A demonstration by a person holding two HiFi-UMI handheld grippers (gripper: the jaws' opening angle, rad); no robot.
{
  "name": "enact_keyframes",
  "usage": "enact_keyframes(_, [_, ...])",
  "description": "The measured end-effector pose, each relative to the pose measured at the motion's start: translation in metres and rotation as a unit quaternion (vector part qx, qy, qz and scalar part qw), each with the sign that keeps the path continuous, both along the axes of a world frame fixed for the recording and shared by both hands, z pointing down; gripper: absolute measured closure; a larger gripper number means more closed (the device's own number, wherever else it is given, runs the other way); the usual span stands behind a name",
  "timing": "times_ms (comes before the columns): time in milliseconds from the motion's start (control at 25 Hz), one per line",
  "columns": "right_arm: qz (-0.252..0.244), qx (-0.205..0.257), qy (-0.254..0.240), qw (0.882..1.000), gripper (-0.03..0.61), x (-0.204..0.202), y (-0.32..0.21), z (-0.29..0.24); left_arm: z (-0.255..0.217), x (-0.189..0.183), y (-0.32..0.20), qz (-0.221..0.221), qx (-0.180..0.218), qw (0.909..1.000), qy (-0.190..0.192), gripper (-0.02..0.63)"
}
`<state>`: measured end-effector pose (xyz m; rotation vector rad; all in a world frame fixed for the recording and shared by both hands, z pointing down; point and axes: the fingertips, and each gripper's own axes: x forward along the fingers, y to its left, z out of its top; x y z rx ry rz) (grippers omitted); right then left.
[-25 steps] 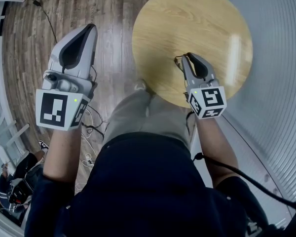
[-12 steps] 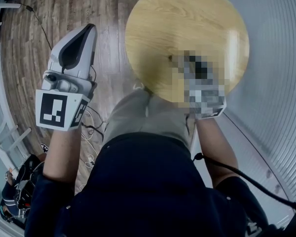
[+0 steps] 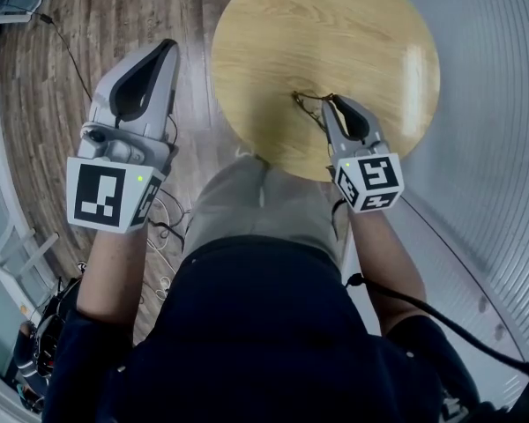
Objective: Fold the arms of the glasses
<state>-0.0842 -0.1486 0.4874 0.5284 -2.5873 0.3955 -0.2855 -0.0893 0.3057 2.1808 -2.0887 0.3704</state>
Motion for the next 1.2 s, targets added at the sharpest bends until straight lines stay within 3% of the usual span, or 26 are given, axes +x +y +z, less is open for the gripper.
enact_keyframes(280, [-0.003, -0.003, 0.006, 1.000, 0.515, 0.016, 0.003, 0.006, 0.001, 0.018, -0.007, 0.009, -0.001, 1.0000, -0.001, 0.611])
enact_keyframes(800, [0.010, -0.010, 0.007, 1.000, 0.515, 0.105, 0.035, 0.022, 0.013, 0.112, 0.010, 0.027, -0.003, 0.9996, 0.000, 0.611])
enact_keyframes(1000, [0.023, -0.019, 0.014, 0.999, 0.517, 0.113, 0.035, 0.038, 0.026, 0.115, 0.008, 0.032, -0.010, 0.9994, 0.004, 0.611])
enact_keyframes(1200, [0.034, -0.021, 0.014, 0.999, 0.525, 0.153, 0.058, 0.031, 0.014, 0.153, 0.029, 0.039, -0.011, 0.9992, 0.000, 0.611])
